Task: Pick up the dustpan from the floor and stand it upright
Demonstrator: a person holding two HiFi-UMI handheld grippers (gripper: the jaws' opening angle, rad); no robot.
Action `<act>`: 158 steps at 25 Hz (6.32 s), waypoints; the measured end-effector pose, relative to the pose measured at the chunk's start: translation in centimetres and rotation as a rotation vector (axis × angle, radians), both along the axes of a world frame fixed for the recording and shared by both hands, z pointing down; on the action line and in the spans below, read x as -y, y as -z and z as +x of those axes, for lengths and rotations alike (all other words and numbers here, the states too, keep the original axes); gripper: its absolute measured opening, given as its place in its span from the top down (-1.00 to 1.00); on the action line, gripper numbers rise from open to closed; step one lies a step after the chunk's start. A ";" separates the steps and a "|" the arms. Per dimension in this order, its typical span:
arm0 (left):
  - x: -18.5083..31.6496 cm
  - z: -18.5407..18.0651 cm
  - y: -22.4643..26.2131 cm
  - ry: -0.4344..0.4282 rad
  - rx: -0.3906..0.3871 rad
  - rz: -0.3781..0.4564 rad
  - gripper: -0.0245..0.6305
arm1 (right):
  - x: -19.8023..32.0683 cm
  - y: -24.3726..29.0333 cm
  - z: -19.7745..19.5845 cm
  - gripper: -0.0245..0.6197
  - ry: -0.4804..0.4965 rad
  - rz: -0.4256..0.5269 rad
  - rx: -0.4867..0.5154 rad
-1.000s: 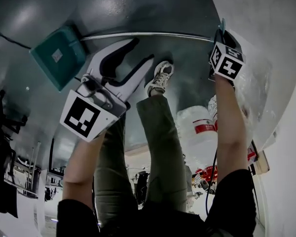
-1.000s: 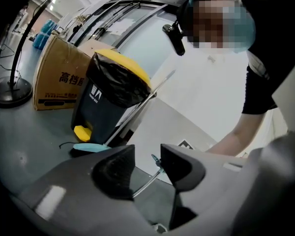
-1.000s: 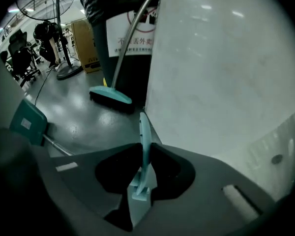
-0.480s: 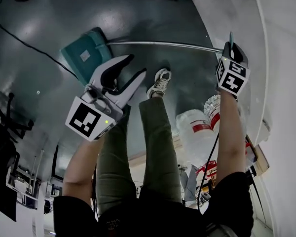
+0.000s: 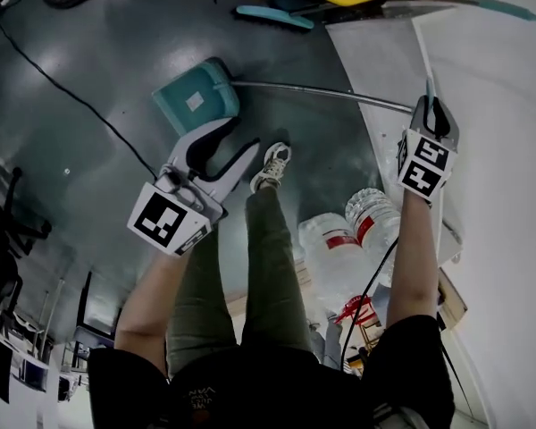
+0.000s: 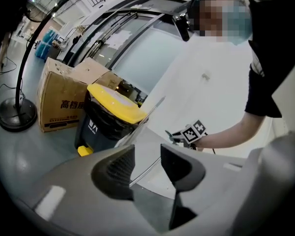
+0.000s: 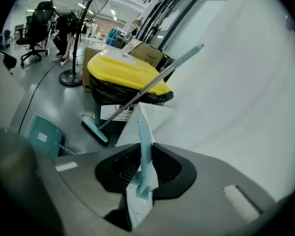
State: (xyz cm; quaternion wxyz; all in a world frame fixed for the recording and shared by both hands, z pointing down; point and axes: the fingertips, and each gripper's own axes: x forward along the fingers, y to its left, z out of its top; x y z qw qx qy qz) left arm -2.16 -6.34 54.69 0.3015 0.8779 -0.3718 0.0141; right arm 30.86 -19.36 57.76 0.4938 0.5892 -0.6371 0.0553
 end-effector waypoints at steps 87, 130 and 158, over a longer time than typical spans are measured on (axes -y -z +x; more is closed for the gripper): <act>-4.4 0.9 30.2 -0.403 -0.058 0.267 0.40 | -21.1 34.3 -13.7 0.92 -0.141 0.559 0.181; -35.8 -7.4 40.1 -0.405 -0.037 0.435 0.76 | -55.9 42.0 -24.9 0.92 -0.124 0.627 0.504; -41.2 -7.3 39.6 -0.446 -0.045 0.453 0.76 | -62.7 39.3 -25.4 0.92 -0.236 0.572 0.629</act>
